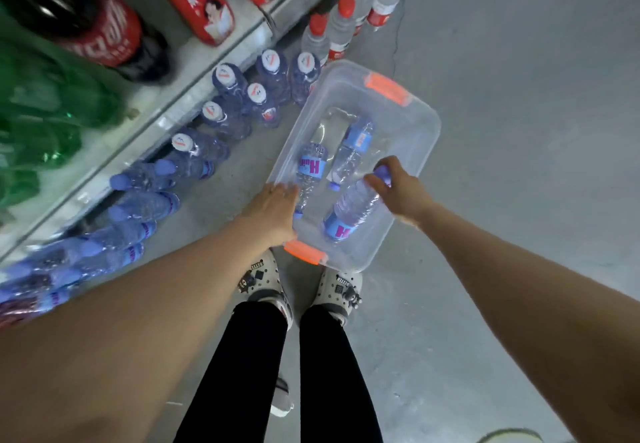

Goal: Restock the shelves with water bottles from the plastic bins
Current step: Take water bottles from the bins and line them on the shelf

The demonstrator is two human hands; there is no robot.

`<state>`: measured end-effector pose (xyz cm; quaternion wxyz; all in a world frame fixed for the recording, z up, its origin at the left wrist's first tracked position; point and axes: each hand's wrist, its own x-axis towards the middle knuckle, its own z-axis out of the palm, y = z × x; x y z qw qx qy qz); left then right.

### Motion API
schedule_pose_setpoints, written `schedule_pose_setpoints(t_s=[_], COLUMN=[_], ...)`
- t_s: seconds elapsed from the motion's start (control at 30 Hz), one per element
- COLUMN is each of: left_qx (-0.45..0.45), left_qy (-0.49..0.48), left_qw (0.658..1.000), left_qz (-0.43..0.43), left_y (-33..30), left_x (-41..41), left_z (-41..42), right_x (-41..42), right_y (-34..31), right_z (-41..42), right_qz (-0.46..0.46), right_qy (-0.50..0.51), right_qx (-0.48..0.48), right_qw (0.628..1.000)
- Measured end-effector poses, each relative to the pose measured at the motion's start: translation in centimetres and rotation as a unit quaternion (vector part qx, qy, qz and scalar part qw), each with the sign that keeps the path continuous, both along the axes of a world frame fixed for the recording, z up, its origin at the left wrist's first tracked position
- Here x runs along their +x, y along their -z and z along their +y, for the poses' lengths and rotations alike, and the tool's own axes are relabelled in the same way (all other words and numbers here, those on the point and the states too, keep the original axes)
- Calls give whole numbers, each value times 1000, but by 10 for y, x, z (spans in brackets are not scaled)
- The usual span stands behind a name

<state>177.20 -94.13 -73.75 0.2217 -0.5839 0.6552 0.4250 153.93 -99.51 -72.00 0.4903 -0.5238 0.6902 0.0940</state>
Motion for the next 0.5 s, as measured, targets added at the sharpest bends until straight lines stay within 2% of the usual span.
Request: schedule_pose_setpoints(t_s=[0.2, 0.27, 0.37, 0.5], left_qx=[38, 19, 0, -54], left_qy=[-112, -147, -172, -188], left_qw=[982, 974, 963, 951], left_qz=[145, 174, 209, 238], left_y=[-168, -228, -313, -406], left_x=[-4, -2, 2, 8], left_z=[8, 7, -1, -13], right_x=[7, 17, 37, 63], right_y=[-190, -257, -350, -440], right_z=[-39, -50, -60, -69], right_qz=[-68, -97, -80, -87], right_qy=[-9, -12, -6, 24], right_qx=[-16, -40, -91, -190], right_qw=[997, 994, 993, 978])
